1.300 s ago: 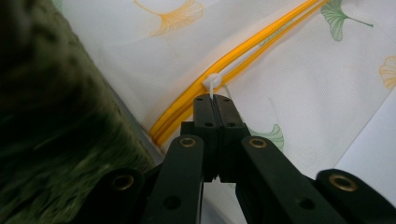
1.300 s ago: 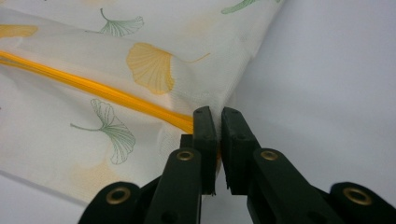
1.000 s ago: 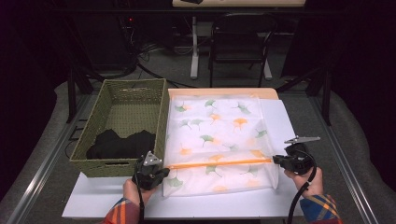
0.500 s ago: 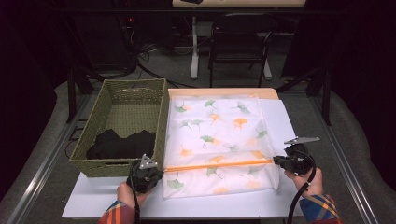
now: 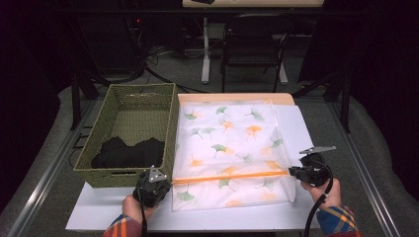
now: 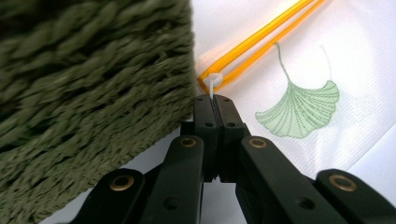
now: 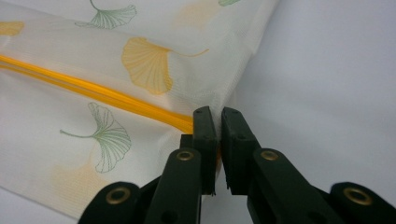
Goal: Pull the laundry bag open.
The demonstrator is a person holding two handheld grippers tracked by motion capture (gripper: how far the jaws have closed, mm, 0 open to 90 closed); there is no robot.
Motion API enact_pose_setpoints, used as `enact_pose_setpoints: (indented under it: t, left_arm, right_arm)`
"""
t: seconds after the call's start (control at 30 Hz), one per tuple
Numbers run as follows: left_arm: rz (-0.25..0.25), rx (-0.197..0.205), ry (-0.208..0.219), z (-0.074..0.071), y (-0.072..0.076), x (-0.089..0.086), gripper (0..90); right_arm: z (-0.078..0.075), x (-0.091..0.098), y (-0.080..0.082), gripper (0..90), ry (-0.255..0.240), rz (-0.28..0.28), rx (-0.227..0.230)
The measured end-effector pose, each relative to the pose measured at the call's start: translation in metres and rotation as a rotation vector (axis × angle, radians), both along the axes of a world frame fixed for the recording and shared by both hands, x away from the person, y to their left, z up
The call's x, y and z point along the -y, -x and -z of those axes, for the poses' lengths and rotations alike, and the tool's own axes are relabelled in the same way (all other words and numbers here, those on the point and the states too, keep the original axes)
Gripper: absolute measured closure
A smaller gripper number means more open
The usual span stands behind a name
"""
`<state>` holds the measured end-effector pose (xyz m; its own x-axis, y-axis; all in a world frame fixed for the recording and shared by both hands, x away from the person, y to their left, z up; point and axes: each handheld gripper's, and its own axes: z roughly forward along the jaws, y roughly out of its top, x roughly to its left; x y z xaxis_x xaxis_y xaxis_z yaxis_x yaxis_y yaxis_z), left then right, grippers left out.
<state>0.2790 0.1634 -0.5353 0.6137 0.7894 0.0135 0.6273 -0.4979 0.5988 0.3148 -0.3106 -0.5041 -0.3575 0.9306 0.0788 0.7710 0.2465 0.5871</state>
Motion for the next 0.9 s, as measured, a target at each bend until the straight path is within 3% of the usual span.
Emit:
enact_pose_setpoints:
  t: [0.27,0.9]
  left_arm:
    - [0.030,-0.010,-0.019,0.001,0.002,0.010,88.6]
    - [0.091,-0.073,0.006,0.007,-0.001,0.018,70.2]
  right_arm:
    - [0.004,-0.002,0.000,85.3,0.004,-0.009,-0.026]
    - [0.012,-0.001,-0.003,82.1,0.006,-0.009,-0.068]
